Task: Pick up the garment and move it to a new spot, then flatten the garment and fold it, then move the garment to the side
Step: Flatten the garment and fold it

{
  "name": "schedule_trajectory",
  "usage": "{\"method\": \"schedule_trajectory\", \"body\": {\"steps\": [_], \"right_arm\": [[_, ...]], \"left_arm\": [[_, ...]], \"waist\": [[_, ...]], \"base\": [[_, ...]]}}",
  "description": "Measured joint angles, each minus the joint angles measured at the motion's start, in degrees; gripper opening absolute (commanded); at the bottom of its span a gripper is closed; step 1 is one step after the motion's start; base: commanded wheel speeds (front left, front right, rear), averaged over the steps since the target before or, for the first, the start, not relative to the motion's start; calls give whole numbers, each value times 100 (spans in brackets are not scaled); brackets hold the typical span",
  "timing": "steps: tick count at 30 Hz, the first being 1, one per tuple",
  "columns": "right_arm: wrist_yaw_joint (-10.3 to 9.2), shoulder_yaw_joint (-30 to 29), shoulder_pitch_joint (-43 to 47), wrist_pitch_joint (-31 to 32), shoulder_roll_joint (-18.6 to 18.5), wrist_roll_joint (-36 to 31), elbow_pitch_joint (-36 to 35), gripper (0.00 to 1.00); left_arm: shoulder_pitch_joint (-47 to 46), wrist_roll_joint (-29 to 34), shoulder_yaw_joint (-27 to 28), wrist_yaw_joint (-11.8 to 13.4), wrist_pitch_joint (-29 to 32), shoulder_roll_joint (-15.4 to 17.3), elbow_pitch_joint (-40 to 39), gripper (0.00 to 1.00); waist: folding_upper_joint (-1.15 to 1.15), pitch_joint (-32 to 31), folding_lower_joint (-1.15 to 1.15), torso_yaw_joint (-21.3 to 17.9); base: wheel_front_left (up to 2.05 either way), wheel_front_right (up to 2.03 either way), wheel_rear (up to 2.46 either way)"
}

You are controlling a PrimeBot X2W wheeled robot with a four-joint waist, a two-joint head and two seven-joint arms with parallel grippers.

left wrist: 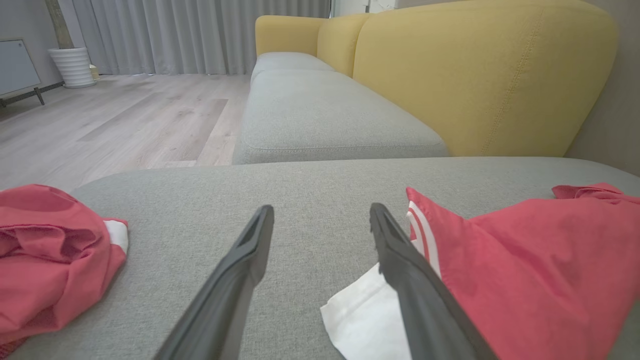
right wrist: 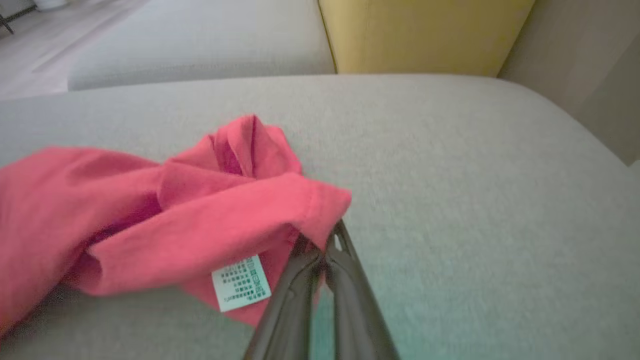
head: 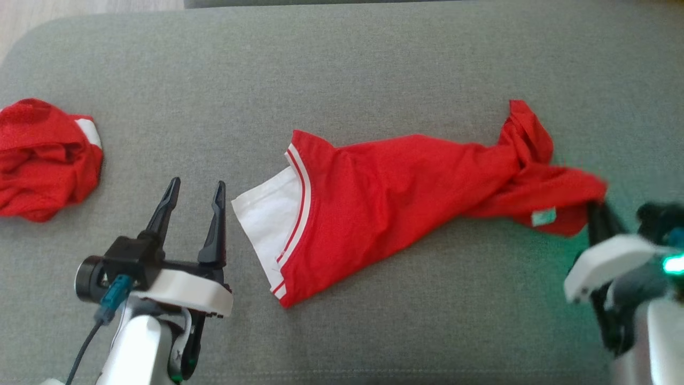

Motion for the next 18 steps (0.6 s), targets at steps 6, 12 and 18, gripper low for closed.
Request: {"method": "schedule_trajectory", "body": {"steps": [6, 12, 18], "right_arm": [[0, 288, 564, 107, 8, 361, 219, 100], [0, 434, 786, -162, 10, 509, -155, 100], [0, 670, 1050, -397, 11, 638, -892, 100]], "left_arm": [[37, 2, 27, -1, 0, -11, 34, 100], [331, 52, 96, 2, 0, -10, 45, 100], [568, 52, 149, 60, 0, 4, -10, 100]], "waist": [[0, -141, 0, -24], [0, -370, 0, -91], [0, -612, 0, -160]], "base": [[0, 0, 0], [0, 0, 0], [0, 0, 0]]}}
